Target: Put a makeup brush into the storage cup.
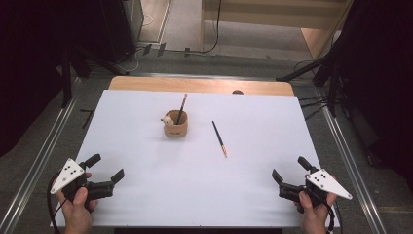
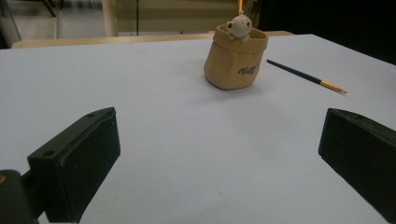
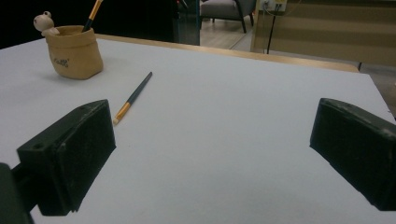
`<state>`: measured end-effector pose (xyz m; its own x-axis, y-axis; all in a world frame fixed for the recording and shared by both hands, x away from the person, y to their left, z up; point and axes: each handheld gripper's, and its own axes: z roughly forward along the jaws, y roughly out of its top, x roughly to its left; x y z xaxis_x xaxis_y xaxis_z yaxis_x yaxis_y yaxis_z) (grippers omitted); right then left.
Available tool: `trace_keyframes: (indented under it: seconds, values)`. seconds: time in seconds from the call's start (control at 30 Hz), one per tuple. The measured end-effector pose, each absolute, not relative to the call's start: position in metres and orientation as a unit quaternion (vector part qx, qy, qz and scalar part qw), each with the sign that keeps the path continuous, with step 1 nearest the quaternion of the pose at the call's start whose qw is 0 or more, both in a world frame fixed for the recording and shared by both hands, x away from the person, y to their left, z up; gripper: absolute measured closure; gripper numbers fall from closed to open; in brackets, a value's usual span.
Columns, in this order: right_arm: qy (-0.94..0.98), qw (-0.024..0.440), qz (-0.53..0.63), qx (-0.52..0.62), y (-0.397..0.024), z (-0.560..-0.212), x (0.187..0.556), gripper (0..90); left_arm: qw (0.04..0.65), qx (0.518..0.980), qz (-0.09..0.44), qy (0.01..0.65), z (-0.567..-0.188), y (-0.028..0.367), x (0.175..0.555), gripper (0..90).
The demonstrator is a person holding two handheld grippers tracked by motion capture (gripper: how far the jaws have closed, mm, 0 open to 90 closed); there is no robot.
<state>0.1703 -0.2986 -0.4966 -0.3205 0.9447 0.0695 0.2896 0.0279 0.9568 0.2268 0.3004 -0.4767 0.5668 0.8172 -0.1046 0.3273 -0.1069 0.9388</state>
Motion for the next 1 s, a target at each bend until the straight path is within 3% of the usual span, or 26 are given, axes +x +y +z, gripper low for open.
trace_keyframes:
  seconds: [0.33, 1.0]
  values:
    - [0.641, 0.322, 0.502, 0.483, -0.291, -0.485, 0.173, 0.3, 0.534, 0.709, 0.23, 0.399, -0.476, 0.295, 0.226, 0.0]
    - [0.675, 0.31, 0.474, 0.472, -0.253, -0.45, 0.225, 4.5, 0.533, 0.717, 0.23, 0.386, -0.478, 0.288, 0.228, 0.0]
